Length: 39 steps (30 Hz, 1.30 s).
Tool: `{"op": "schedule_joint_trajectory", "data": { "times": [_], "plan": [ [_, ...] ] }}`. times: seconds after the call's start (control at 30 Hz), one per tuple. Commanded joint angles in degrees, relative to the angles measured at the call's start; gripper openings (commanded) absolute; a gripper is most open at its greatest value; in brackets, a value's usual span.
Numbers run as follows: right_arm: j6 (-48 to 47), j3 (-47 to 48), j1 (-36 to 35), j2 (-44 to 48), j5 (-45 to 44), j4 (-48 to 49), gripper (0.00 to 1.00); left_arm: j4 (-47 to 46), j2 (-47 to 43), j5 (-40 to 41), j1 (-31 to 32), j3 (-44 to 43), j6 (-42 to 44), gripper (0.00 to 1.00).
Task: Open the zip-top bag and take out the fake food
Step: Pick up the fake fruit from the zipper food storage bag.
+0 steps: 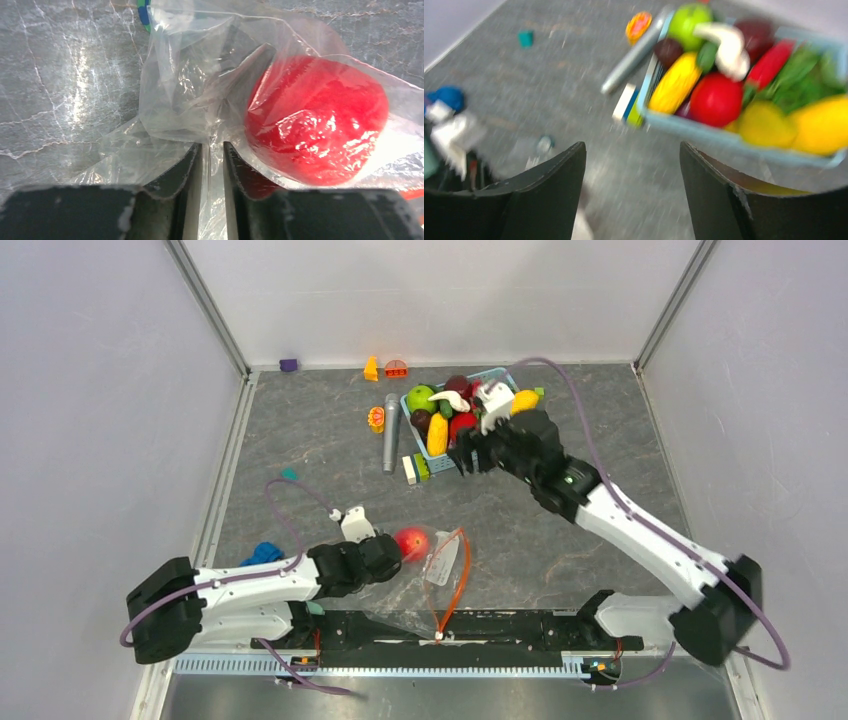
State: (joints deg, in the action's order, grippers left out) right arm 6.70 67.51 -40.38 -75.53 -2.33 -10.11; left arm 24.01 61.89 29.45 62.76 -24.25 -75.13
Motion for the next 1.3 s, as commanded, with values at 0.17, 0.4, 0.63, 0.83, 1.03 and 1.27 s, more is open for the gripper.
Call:
{"op": "schedule_joint_trajectory", "data": {
  "times": [0.17,0.4,0.63,0.83,1.03,1.27],
  "plan": [
    [11.26,-35.07,-2.63,25.92,15.55,7.11,0.58,8.07,-7.73,4.00,-0.22,-4.30,-0.61,0.57],
    [12.80,-44.59,-11.49,33.54,14.21,15.14,0.54,13.47,-12.04,7.90,-0.34,-11.15,1.13,0.70],
    [12.66,-47.29,-19.20,30.60,10.92,21.52,0.50,10.03,-9.80,4.75,-6.74,-13.60,6.03,0.80],
    [12.55,-51.43,-20.70,27.38,8.56,29.04,0.48,0.95,-3.88,-4.02,-12.62,-13.05,9.92,0.89],
    [12.70,-53.62,-20.70,21.92,8.25,37.43,0.46,-2.61,3.22,-6.70,-13.34,-15.88,12.14,0.95],
    [11.49,-52.62,-21.16,15.84,10.40,41.77,0.46,-5.54,10.72,-9.39,-14.34,-17.06,13.35,0.94]
  ]
}}
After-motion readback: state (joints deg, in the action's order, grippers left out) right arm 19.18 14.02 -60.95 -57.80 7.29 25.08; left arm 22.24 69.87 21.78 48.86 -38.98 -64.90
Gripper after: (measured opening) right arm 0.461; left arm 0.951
